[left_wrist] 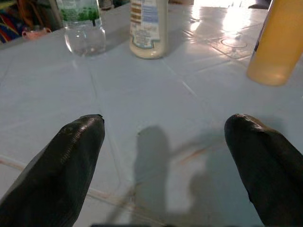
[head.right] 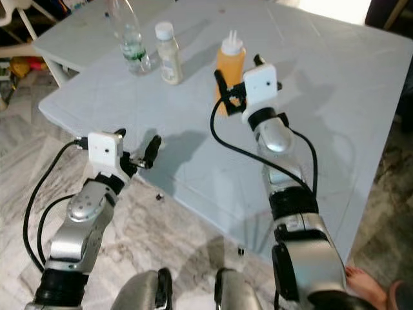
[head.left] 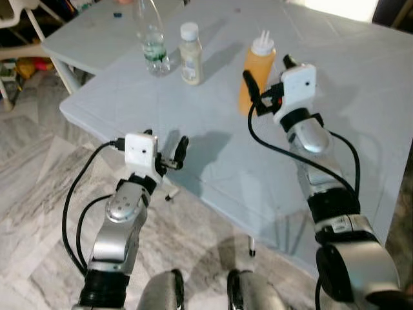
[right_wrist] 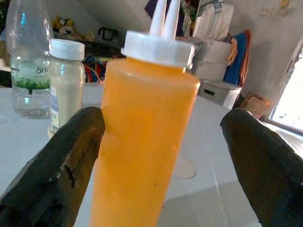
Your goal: Restocking fridge
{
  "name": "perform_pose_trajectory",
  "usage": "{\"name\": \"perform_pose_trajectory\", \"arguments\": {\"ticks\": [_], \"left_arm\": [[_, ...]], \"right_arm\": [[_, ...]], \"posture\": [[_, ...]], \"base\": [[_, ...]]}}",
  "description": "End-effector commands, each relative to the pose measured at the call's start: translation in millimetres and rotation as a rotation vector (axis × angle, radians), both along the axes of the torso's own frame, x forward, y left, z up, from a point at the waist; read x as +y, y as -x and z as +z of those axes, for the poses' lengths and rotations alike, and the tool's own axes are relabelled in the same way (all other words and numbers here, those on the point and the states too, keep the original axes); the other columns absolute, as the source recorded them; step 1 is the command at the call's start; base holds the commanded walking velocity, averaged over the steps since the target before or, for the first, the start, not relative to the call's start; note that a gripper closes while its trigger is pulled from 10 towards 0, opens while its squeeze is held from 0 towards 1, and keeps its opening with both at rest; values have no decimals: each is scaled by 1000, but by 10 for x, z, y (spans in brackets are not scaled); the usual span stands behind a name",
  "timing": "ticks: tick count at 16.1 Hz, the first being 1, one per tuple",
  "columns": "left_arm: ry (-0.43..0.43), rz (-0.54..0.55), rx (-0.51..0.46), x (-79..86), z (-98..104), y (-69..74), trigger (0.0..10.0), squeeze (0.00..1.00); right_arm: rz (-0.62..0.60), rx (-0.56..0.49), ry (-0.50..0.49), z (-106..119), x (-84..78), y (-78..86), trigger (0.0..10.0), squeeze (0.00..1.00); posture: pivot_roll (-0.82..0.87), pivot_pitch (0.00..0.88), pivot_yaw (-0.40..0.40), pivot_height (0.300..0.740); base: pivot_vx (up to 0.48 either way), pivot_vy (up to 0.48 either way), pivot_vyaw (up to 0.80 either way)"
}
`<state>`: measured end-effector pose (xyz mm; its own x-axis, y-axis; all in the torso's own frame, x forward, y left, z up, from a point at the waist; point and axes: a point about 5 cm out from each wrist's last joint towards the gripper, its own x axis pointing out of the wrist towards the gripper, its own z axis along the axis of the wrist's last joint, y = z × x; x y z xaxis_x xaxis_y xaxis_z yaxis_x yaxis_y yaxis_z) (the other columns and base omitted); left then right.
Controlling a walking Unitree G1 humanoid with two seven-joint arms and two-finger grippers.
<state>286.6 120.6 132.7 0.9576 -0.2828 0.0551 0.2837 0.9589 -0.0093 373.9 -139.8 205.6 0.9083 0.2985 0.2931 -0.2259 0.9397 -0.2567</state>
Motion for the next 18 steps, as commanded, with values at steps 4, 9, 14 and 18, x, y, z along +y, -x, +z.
{"name": "perform_pose_trajectory", "arguments": {"ticks": [4,9,14,18], "left_arm": [[-22,5,5,42,9,51,10000,0],[-35,-3,13,48,12,46,10000,0],[-35,-2,21,47,2,65,10000,0],[-36,0,25,45,1,55,10000,0]], "right_arm": [[41,-8,-14,57,68,-55,10000,0],[50,22,-60,161,52,-191,10000,0],[101,44,-76,165,118,-229,0,0],[158,47,-78,145,177,-220,0,0]], "posture": [[66,193,78,740],[73,195,87,740],[78,200,81,740],[74,198,81,740]], "base": [[0,0,0],[0,0,0],[0,0,0],[0,0,0]]}}
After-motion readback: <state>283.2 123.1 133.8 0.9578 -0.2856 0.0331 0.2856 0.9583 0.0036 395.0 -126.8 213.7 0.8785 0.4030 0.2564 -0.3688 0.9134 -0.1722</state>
